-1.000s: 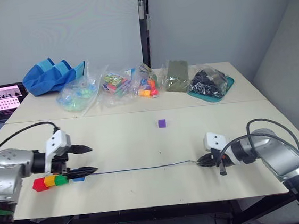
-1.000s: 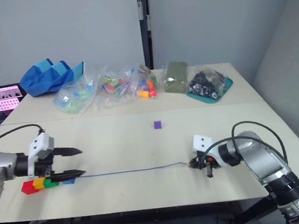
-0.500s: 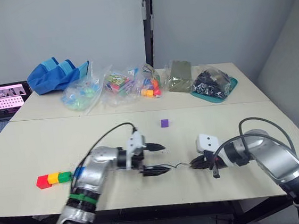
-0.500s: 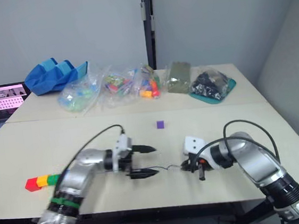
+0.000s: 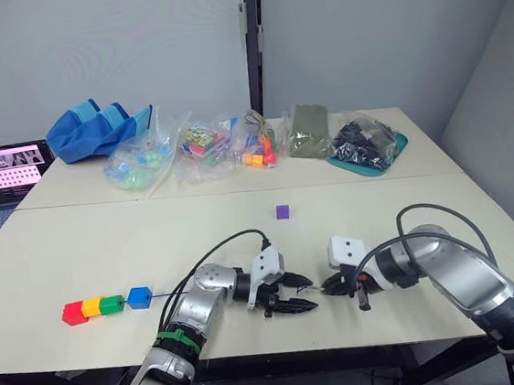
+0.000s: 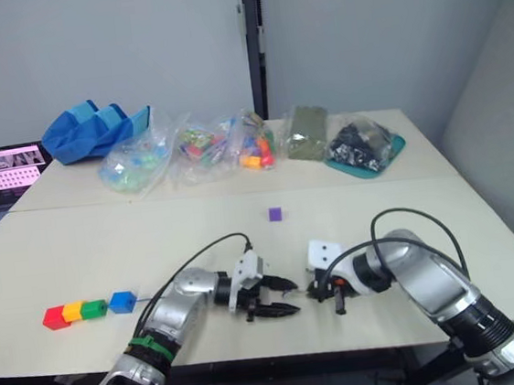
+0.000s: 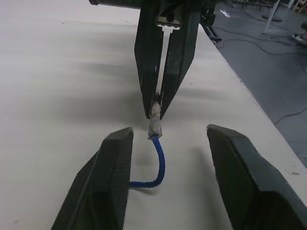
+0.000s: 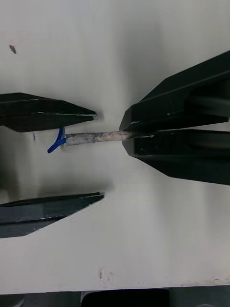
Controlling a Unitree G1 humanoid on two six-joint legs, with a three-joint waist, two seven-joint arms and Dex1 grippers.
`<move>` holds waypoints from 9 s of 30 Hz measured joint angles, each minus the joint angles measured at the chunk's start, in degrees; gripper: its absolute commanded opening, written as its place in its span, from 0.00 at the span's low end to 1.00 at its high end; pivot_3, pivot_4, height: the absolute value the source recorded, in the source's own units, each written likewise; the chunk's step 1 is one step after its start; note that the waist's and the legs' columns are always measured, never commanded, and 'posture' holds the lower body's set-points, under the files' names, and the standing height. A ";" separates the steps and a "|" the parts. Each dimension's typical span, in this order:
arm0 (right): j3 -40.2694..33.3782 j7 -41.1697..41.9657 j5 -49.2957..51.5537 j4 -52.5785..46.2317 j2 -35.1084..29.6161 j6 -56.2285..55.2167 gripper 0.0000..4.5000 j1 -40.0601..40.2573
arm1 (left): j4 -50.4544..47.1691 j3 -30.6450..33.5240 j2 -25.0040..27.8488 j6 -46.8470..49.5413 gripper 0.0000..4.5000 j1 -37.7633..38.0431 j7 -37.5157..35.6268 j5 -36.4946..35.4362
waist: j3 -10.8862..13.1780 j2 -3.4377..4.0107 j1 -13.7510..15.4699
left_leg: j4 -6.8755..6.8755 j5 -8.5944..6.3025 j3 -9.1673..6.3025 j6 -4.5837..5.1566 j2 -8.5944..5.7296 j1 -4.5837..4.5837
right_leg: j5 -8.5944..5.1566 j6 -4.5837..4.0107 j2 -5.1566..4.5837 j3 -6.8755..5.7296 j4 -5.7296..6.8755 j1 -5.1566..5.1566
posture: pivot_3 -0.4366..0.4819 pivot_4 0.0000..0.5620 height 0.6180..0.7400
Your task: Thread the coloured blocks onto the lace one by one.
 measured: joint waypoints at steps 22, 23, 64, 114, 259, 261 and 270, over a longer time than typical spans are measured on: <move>0.27 -0.98 0.29 -1.43 -0.16 2.36 0.07 0.70 | 2.04 0.77 -1.75 -1.59 0.00 -0.56 0.94 0.90 | 0.00 0.00 0.02 | -0.01 0.00 0.00 0.00 0.00 0.01 | 0.00 0.00 0.00 0.00 0.00 0.01 | 0.48 0.27 0.81; 0.16 -1.15 0.54 -1.52 -0.16 2.67 0.16 0.73 | 2.07 0.81 -1.72 -1.59 0.00 -0.57 0.90 0.89 | 0.00 0.00 0.02 | -0.01 0.00 0.00 0.00 0.00 0.01 | 0.00 0.00 0.00 0.00 0.00 0.01 | 0.48 0.27 0.81; -36.91 -25.79 17.73 -2.01 14.75 -9.87 0.99 24.05 | -15.41 14.41 10.55 9.56 0.00 14.93 6.45 -8.73 | -0.04 0.06 -1.68 | -0.12 0.00 -0.05 0.01 0.00 0.15 | 0.05 0.02 0.01 0.00 0.04 0.12 | 0.48 0.27 0.81; -24.43 -44.25 -4.43 85.96 40.54 -39.58 0.25 -33.54 | -31.26 16.70 14.46 15.63 0.00 24.36 17.29 -11.15 | 0.00 0.11 -1.65 | -0.34 -0.01 -0.03 0.00 0.01 0.05 | 0.07 -0.02 0.00 -0.04 0.02 -0.08 | 0.48 0.27 0.81; -1.66 -0.61 -1.80 0.97 -2.58 2.41 0.28 1.82 | -6.45 0.90 -0.44 3.73 0.00 4.24 7.25 0.16 | -0.04 0.14 0.02 | -0.02 0.01 -0.23 -0.08 -0.05 -0.01 | 0.06 0.03 -0.03 -0.21 -0.08 0.12 | 0.48 0.27 0.81; -1.63 -0.63 -1.81 0.97 -2.58 2.38 0.28 1.82 | -6.61 0.73 -0.88 3.62 0.00 4.44 7.11 0.14 | -0.04 0.14 0.03 | -0.03 0.01 -0.23 -0.08 -0.04 -0.01 | 0.06 0.03 -0.03 -0.21 -0.08 0.12 | 0.48 0.27 0.81; -1.22 -0.53 -1.80 0.01 -2.22 2.24 0.28 2.03 | -6.57 0.25 -2.81 3.43 0.00 4.66 8.21 0.72 | -0.04 0.13 -0.04 | -0.03 0.01 -0.23 -0.08 -0.04 0.00 | 0.06 0.03 -0.02 -0.21 -0.08 0.12 | 0.48 0.27 0.81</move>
